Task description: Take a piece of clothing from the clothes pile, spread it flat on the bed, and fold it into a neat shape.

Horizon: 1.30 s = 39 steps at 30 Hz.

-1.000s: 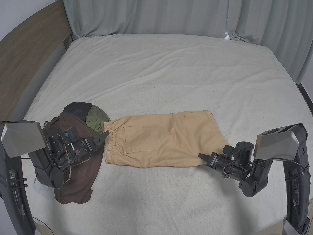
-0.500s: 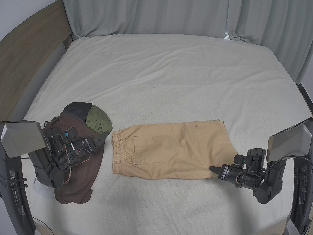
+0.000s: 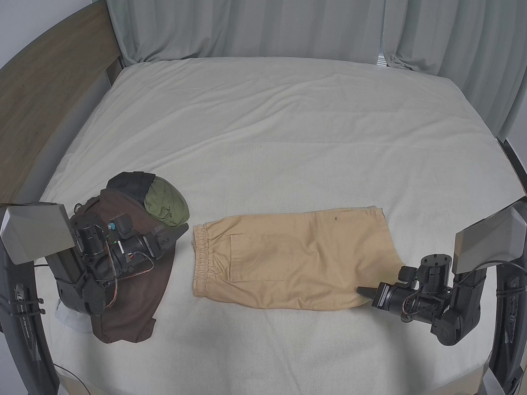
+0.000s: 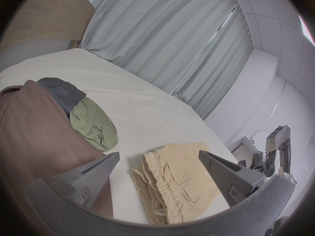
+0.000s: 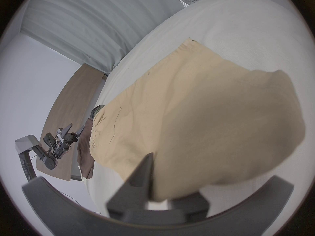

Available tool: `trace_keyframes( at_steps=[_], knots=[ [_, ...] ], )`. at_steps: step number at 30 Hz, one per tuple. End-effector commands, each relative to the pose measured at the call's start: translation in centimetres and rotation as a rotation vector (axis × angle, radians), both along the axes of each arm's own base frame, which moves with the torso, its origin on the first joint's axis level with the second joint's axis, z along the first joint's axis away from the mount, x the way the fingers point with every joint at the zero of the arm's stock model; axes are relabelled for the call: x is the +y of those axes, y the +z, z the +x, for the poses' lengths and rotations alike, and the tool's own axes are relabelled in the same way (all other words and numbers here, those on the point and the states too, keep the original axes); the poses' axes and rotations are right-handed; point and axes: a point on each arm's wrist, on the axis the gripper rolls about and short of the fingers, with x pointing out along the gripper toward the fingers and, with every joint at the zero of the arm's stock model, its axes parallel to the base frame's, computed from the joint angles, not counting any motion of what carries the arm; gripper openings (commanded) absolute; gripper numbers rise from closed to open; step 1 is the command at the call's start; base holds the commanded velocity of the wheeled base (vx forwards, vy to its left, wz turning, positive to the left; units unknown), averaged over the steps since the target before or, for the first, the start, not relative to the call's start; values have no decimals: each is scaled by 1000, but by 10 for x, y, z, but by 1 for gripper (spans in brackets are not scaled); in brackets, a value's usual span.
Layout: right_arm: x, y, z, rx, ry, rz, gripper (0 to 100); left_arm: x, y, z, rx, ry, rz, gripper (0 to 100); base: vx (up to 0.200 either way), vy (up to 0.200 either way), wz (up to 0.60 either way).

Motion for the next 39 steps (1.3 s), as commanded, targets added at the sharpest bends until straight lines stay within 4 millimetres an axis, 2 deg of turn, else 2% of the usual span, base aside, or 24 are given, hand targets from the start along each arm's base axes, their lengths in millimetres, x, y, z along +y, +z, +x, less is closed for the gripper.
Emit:
trace_keyframes(
  at_steps=[1, 5, 11, 19, 26, 31, 39],
  knots=[
    [1, -1, -1, 2, -10, -10, 100, 1, 0, -1, 1, -9, -2, 100, 0, 0, 0],
    [1, -1, -8, 18, -15, -27, 100, 0, 2, -3, 3, -38, -8, 100, 0, 0, 0],
    [1, 1, -42, 95, 120, -53, 100, 1, -2, -5, 16, -63, -6, 100, 0, 0, 0],
    [0, 21, -62, 43, 265, -41, 100, 0, -8, -7, 11, -94, 25, 100, 0, 0, 0],
    [2, 45, -61, -64, 327, 6, 100, 0, -9, -8, 28, -95, 14, 100, 0, 0, 0],
    [4, 50, -55, -139, 372, -11, 100, -1, -10, -10, 37, -99, 14, 100, 0, 0, 0],
    [2, 58, -57, -197, 459, 13, 100, 0, -10, -12, 41, -96, 17, 100, 0, 0, 0]
  ],
)
